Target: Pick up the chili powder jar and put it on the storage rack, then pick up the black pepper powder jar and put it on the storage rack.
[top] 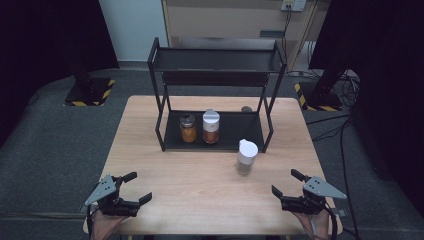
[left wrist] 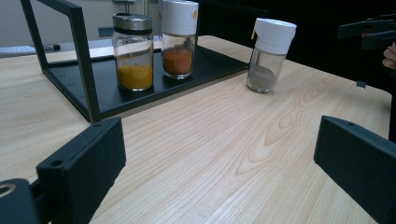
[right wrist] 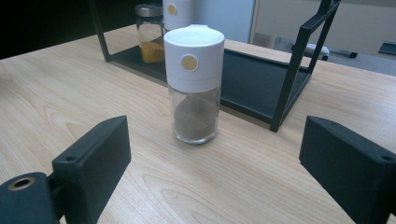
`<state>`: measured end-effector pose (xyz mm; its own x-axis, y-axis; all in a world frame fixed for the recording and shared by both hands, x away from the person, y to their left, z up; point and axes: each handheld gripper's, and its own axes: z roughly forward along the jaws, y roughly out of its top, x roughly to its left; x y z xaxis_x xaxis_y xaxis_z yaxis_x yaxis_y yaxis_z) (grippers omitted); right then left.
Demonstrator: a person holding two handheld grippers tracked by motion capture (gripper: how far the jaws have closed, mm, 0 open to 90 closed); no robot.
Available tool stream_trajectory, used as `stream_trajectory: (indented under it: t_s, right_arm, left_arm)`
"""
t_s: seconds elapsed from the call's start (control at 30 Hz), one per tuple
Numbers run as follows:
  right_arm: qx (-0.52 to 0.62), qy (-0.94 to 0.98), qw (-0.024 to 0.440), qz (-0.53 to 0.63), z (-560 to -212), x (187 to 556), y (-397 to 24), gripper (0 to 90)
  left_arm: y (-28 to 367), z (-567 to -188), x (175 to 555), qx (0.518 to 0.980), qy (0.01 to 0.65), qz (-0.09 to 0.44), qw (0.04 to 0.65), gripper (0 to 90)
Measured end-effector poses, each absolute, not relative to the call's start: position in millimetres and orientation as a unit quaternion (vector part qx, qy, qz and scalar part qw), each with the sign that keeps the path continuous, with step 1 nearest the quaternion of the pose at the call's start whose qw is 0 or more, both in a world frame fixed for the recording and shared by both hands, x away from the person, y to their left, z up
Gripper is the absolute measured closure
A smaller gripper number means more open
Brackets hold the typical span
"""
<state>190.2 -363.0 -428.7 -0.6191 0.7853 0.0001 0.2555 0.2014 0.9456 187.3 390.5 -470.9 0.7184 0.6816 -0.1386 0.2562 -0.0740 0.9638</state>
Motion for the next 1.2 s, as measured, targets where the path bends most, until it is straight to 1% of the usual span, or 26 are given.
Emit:
stream_trajectory:
  t_s: [0.77,1.2]
  right_arm:
    - [0.363,0.72,0.262,0.53,-427,185,-365,9.1]
    - [0.366,0.726,0.262,0.52,-410,186,-361,8.3]
  left_arm:
    - [390,-471,188,0.711,0.329,0.178,0.595,1.6]
    - [390,-470,188,0.711,0.332,0.177,0.594,1.6]
